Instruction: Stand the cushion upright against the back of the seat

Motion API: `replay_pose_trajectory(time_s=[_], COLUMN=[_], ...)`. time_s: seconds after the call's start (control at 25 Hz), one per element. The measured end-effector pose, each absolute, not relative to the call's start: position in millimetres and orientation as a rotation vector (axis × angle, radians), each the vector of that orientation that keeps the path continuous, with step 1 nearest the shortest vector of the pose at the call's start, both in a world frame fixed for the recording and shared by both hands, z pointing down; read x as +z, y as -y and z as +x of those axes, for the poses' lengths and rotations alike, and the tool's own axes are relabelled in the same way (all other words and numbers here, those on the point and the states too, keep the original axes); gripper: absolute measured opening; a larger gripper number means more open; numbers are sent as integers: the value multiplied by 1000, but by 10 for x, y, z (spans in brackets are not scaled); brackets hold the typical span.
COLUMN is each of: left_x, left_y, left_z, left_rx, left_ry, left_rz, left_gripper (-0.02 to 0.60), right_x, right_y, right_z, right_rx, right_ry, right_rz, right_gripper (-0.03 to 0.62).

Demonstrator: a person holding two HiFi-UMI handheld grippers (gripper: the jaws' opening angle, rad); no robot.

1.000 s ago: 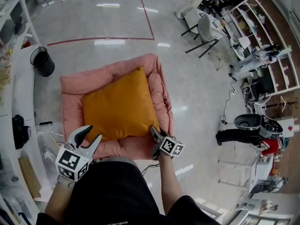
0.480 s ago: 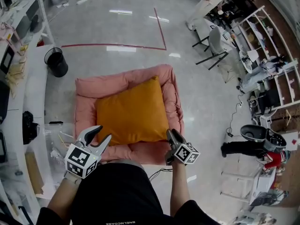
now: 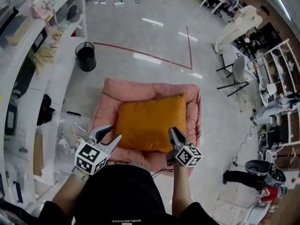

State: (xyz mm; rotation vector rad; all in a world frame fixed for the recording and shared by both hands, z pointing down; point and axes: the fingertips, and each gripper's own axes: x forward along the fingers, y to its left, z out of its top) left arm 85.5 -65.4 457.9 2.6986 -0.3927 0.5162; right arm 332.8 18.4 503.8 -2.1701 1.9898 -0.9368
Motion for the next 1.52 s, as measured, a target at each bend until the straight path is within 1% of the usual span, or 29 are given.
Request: replay_pose_trajectory(time_s=[0.2, 0.48, 0.64, 1.08, 1.28, 1.52], left_x=[4507, 4561, 4533, 4545, 4461, 4443], left_y=[802, 932, 938, 795, 737, 802], left_z=[495, -202, -666, -1809, -2059, -2077], left_rx=[467, 431, 404, 352, 284, 227], left_ry=[555, 797, 945, 1190, 1260, 1305], left_rz=[2651, 2559, 2493, 2366, 2336, 2324], left_gripper=[175, 175, 175, 175, 172, 167], right_x=[4935, 4944, 4888, 4785, 4625, 4479], right_y=[443, 1112, 1276, 1319, 1147, 1078], right_z=[2579, 1331, 606, -961, -1425, -1508], right_rx=[-950, -981, -978, -920, -805, -688], right_ry=[-2252, -2567, -2734, -2981, -3083, -3104], right_rz=[-1942, -1575, -1368, -973, -847, -823], right_gripper=[106, 106, 106, 104, 101, 80])
